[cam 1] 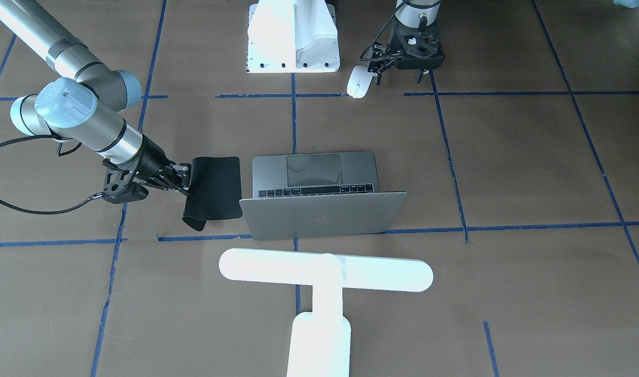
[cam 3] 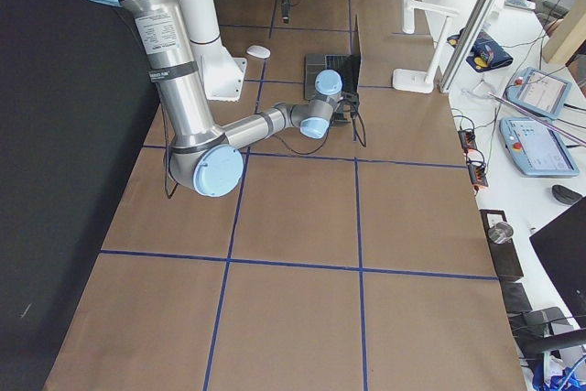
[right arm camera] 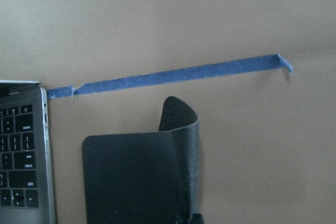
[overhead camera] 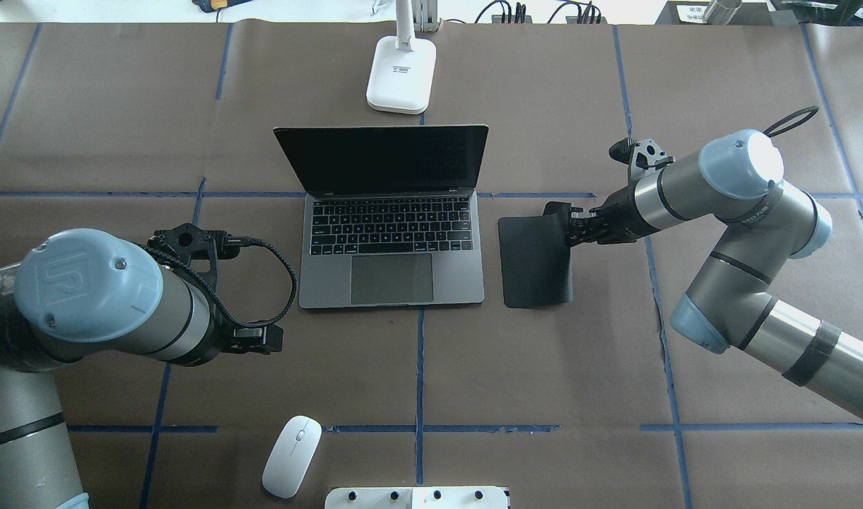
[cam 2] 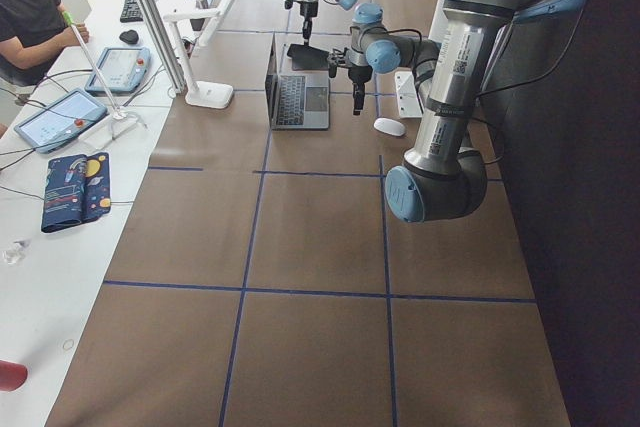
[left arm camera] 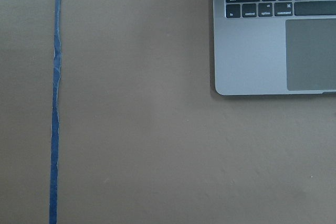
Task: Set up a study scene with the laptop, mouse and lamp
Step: 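Release the pad and raise the right gripper while the left reaches for the mouse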
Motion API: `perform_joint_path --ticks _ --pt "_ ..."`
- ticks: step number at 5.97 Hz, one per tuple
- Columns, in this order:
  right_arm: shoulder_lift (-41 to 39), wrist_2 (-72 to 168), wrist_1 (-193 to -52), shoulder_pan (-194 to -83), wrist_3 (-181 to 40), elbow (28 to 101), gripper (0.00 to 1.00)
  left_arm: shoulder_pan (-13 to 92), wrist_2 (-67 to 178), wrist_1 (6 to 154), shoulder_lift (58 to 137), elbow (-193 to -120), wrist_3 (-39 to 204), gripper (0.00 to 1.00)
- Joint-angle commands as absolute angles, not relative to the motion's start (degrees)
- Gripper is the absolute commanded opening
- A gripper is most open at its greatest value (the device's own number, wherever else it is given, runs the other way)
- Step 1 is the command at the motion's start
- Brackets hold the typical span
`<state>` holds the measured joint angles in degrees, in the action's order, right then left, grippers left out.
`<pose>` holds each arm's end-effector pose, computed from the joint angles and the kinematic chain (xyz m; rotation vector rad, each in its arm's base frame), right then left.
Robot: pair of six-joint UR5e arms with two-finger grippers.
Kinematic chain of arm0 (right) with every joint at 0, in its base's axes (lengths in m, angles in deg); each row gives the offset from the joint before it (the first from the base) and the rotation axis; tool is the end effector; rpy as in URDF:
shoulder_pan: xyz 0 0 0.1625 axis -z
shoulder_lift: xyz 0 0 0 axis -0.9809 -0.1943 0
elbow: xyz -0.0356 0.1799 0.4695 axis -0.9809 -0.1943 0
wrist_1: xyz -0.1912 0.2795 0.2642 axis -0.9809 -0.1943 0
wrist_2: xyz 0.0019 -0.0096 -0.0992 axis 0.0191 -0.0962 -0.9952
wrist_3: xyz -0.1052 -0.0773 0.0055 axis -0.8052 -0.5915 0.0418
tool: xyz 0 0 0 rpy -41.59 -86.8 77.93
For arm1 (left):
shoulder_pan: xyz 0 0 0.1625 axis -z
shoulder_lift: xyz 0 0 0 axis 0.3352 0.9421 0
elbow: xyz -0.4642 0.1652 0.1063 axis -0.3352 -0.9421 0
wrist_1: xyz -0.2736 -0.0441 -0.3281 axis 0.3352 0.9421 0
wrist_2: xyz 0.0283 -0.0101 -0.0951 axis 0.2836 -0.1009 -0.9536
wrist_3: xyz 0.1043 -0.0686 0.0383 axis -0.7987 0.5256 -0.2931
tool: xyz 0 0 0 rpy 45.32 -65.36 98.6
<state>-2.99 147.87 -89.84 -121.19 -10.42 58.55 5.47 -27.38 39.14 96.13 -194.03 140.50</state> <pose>-0.4724 -0.5162 0.4989 0.0322 -1.1560 0.1434 0.4475 -0.3208 0.3278 0.0409 0.7620 -0.0377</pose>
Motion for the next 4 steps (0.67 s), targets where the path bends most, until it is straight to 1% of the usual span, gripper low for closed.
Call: perform_joint_path --ticks 1,3,4 --pt "-2.6 148.7 -89.9 -121.0 -7.4 58.7 0.99 5.5 -27.4 39.1 96.1 -194.0 140.5 1.0" --pt "-2.6 149.7 -90.2 -122.1 -7.4 59.2 1.0 5.5 -27.3 39.2 95.8 -193.6 140.4 1.0" --pt "-3.0 151.2 -90.7 -124.9 -7.6 59.8 1.0 4.5 -27.3 39.6 95.3 -193.6 140.3 1.0"
